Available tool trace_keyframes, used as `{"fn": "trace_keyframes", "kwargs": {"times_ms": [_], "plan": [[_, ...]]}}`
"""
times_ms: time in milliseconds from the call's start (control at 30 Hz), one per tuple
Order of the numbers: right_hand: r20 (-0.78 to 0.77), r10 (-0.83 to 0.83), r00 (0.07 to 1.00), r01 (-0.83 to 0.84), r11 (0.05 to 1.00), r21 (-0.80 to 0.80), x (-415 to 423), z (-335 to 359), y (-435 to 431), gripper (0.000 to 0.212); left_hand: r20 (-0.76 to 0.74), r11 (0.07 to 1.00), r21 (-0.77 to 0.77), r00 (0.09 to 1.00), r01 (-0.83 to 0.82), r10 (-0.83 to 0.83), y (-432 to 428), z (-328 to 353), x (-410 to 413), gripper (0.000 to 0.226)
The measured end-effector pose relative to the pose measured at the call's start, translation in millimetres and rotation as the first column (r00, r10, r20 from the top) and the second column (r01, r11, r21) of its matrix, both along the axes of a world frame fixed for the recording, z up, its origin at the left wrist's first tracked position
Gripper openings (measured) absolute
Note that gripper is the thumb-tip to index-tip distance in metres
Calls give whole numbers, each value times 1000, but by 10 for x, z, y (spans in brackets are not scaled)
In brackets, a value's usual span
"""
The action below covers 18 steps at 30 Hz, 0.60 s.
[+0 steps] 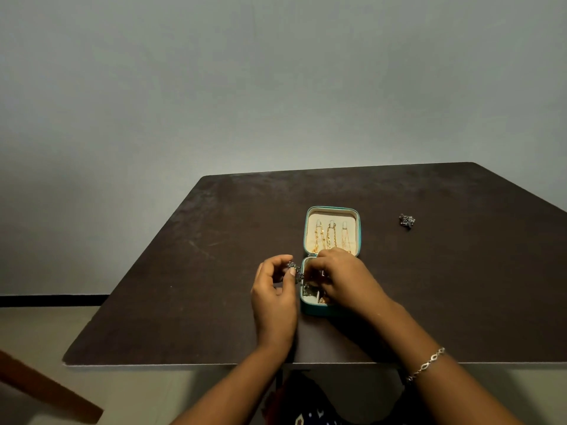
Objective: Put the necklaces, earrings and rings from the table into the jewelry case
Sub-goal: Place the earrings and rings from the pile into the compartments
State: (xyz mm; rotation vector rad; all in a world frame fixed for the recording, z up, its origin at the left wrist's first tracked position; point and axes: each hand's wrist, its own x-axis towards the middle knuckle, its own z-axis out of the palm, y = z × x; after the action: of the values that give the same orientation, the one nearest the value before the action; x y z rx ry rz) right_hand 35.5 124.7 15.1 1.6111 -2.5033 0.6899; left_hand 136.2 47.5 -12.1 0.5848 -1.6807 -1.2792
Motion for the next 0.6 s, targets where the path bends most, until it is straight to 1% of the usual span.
{"fn": "trace_keyframes", "kwargs": {"times_ms": [67,167,267,400,533,600], "plan": [[0,-9,1000,9,1000,0,-8,-15,-10,17,-4,1000,0,1000,-2,2,-18,14,1,25],[71,-32,997,34,999,-24,-34,1,10,16,16,1000,-2,1000,9,-9,-27,26,3,23],[107,-13,994,15,1000,-20,-50,18,20,15,31,1000,-13,999,19,-19,-19,39,4,19],[158,1,987,7,999,-52,-69,7,21,13,33,999,-40,999,15,-14,-6,57,13,19],[115,43,992,-46,999,22,-98,-10,-19,13,49,999,-48,999,16,-14,12,69,23,23],[123,39,992,-40,999,8,-101,-23,-31,12,61,998,-58,998,21,-17,13,58,27,24]]}}
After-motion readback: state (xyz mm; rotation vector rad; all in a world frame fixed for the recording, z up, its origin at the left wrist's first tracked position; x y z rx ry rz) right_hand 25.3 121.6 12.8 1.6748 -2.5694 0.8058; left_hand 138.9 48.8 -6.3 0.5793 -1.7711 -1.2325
